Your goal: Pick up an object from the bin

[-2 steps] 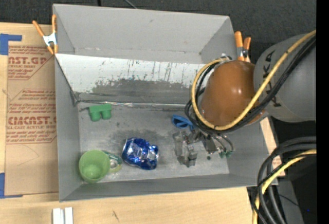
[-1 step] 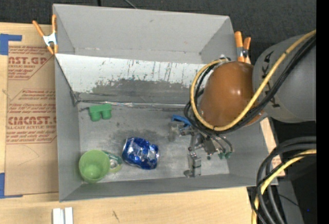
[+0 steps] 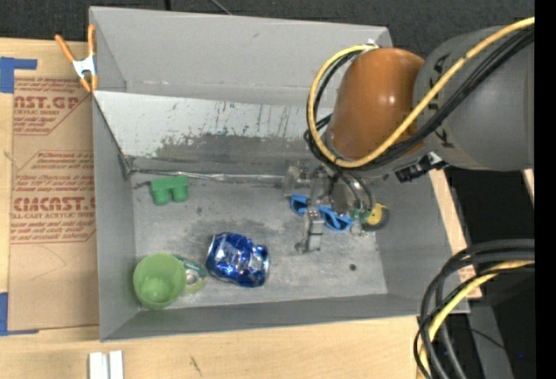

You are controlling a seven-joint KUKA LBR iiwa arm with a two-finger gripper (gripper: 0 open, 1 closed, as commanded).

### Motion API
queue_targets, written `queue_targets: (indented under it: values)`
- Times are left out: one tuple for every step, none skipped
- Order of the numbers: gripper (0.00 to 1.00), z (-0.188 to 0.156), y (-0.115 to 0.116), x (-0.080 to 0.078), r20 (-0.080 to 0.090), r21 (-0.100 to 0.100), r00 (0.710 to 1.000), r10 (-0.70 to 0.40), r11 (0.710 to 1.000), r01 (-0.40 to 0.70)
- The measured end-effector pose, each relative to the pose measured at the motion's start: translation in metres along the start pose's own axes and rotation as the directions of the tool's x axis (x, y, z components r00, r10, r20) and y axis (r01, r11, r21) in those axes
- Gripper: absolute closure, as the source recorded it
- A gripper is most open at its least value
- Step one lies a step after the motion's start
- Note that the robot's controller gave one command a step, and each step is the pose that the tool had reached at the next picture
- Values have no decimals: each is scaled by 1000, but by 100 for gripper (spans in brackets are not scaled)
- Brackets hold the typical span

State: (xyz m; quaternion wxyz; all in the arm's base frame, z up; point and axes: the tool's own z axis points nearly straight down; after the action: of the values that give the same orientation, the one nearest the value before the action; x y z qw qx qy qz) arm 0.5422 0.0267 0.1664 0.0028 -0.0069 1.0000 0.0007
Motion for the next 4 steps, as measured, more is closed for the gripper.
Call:
queue_targets:
  values:
    - [0,101,-89,12,-11,1,1000,-20,1000,20]
    - [0,74,-103,-32,-1,2,985,172,985,-172]
    - [0,97,-92,-29,-4,2,965,262,965,-262]
    - [100,96,-92,-30,-3,2,965,261,965,-261]
